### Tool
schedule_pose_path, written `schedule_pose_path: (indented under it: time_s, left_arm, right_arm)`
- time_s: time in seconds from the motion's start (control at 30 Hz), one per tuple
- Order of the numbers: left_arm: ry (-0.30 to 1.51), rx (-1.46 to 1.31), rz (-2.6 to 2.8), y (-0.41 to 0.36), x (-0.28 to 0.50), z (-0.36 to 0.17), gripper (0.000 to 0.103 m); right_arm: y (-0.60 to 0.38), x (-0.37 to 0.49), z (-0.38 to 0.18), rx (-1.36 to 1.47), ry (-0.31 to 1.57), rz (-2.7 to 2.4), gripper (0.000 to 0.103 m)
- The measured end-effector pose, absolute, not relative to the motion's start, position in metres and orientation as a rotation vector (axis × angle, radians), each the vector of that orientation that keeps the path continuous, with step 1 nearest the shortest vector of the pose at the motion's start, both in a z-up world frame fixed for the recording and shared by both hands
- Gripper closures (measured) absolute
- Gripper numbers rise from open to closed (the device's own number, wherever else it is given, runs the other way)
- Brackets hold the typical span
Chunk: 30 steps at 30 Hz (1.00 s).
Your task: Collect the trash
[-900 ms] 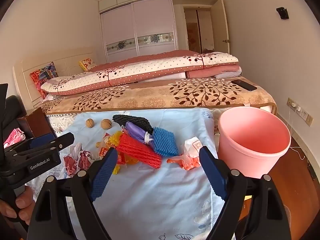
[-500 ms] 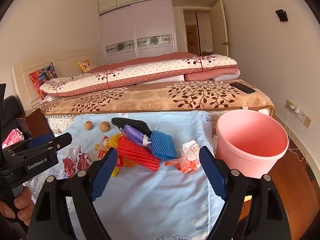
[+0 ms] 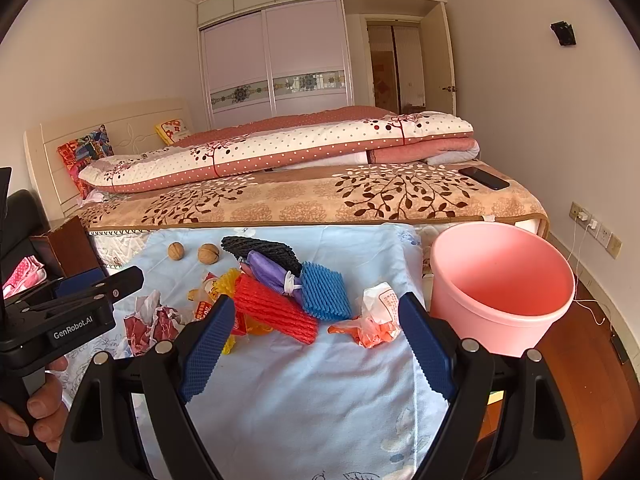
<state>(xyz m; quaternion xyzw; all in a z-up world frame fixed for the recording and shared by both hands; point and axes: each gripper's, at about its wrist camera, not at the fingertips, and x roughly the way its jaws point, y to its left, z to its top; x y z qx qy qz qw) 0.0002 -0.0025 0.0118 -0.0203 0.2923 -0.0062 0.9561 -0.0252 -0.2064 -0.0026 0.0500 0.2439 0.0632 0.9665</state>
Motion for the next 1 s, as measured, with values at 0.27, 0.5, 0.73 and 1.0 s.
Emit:
schedule_pose_path:
  time_s: [0.27, 0.5, 0.73, 1.0]
  left_arm:
    - [0.595, -0.048, -0.017, 0.0011, 0.0006, 0.0067, 0.038]
    - [0.599, -0.063, -0.020, 0.0049, 0.0011, 0.0034, 0.038]
    - [0.594, -0.063, -0.021, 0.0058, 0.0003, 0.0028, 0.038]
    - [0.588, -0.058, -0.029, 0.0025, -0.0015, 0.0033, 0.038]
  right_arm:
    - [-0.2066, -0.0253, -0.0024, 0.102, 0.495, 0.129, 0.021]
    - [-0.2078, -0.0258, -0.0028, 0.105, 0.490, 0.131, 0.021]
    - [-0.2078, -0.0261, -0.0032, 0.105, 0.490, 0.130, 0.021]
    - [-0.2088, -0.0270, -0.0055, 0.111, 0.494, 0.130, 0.021]
